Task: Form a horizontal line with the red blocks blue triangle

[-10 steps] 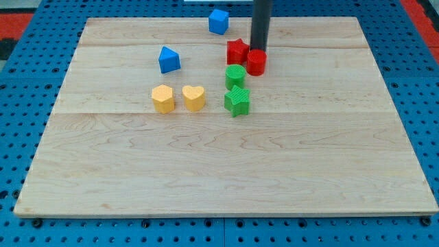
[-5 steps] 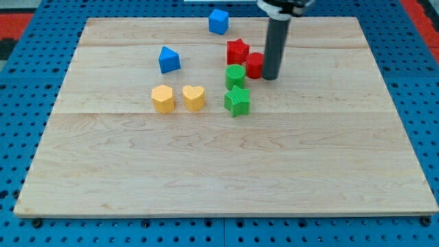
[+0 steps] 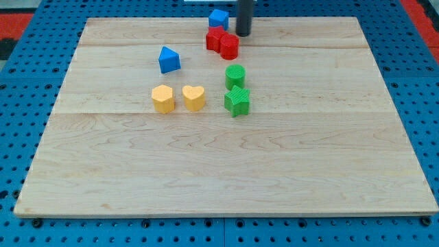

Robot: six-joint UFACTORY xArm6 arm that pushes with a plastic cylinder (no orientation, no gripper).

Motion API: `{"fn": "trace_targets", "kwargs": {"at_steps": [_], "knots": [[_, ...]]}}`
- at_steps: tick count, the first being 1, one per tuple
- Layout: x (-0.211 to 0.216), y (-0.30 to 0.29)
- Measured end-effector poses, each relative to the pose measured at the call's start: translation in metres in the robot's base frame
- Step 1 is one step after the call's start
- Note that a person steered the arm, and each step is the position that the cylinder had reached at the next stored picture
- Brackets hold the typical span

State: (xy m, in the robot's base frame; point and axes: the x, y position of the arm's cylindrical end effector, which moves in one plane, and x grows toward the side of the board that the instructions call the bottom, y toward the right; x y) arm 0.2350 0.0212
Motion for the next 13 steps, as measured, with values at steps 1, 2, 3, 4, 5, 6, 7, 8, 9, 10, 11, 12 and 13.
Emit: {"fn": "trace_targets", "kwargs": {"at_steps": [1,2,3,4,5,6,7,8,9,10,11,12,13], "knots": [[0.002,-0.047],[0.019,-0.076],[0.036,-0.087],[0.036,-0.069],[0.036,-0.044],[0.036,-0.023],[0.036,-0.012],[0.048,-0.027],[0.091,-0.028],[0.112,-0.033],[0.102,-0.059],[0.088,-0.083],[0.080,-0.101]]}}
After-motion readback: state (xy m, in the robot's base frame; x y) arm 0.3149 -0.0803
